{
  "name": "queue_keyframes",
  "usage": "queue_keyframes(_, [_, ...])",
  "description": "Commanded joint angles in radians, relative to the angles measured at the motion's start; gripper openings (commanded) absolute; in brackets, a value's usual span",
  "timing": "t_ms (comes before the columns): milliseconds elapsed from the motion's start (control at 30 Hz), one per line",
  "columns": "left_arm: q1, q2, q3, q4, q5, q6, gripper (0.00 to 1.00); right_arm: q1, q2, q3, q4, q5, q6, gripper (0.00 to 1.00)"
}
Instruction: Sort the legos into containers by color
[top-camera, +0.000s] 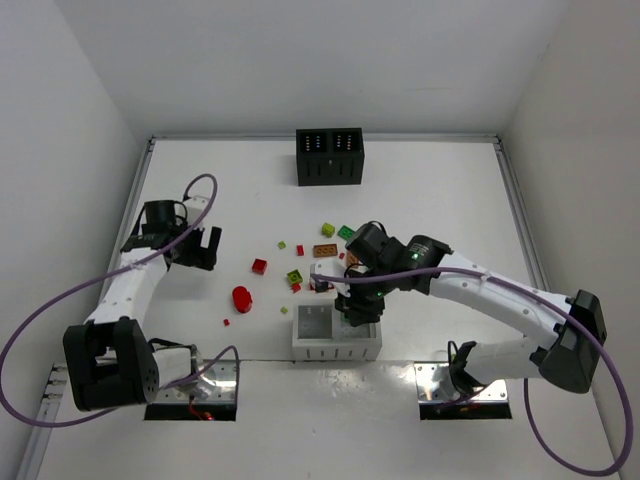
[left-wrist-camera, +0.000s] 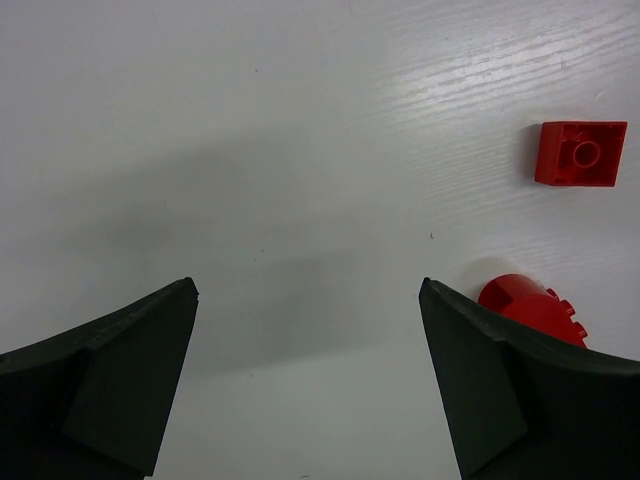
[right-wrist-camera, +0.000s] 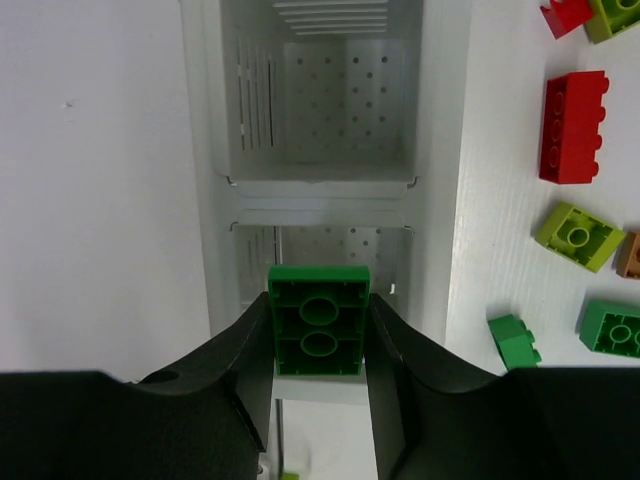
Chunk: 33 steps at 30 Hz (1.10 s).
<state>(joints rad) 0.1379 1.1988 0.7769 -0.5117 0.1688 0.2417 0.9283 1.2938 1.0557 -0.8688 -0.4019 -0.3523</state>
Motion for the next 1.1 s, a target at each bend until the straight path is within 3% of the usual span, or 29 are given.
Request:
queue_keyframes(0, [-0.006, -0.045, 0.038, 0.007, 0.020, 0.013, 1.00, 0.018, -0.031, -0.003, 0.045, 0.047, -0.022, 0.03])
queue_keyframes(100, [-0.006, -0.056, 0.029, 0.007, 0.031, 0.013, 1.00, 0.027, -0.021, -0.013, 0.056, 0.072, -0.022, 0.06])
queue_keyframes(167, [-0.006, -0.065, 0.028, -0.002, 0.041, 0.022, 1.00, 0.027, -0.011, -0.013, 0.056, 0.081, -0.013, 0.14])
queue_keyframes(233, [-0.006, -0.074, 0.019, -0.002, 0.069, 0.022, 1.00, 0.027, -0.011, -0.013, 0.065, 0.090, -0.013, 0.29])
queue_keyframes(433, [-0.006, -0.123, 0.001, -0.002, 0.202, 0.073, 1.00, 0.027, -0.020, -0.013, 0.074, 0.110, -0.002, 0.42])
queue_keyframes(500, [-0.035, -0.133, 0.001, -0.011, 0.228, 0.100, 0.98, 0.027, -0.021, -0.022, 0.083, 0.110, 0.009, 0.55])
queue_keyframes(600, [-0.096, -0.133, 0.021, -0.034, 0.238, 0.111, 0.97, 0.027, -0.040, -0.022, 0.094, 0.110, 0.009, 0.65])
queue_keyframes(767, [-0.199, -0.114, 0.032, -0.045, 0.273, 0.111, 0.92, 0.015, -0.068, -0.002, 0.128, 0.170, 0.058, 0.67])
queue_keyframes(900, [-0.319, -0.065, 0.041, -0.045, 0.273, 0.090, 0.85, -0.008, -0.137, 0.021, 0.258, 0.354, 0.334, 0.54])
queue_keyframes(1067, [-0.480, 0.027, 0.061, 0.012, 0.213, 0.070, 0.74, -0.165, -0.113, 0.067, 0.244, 0.471, 0.490, 0.50])
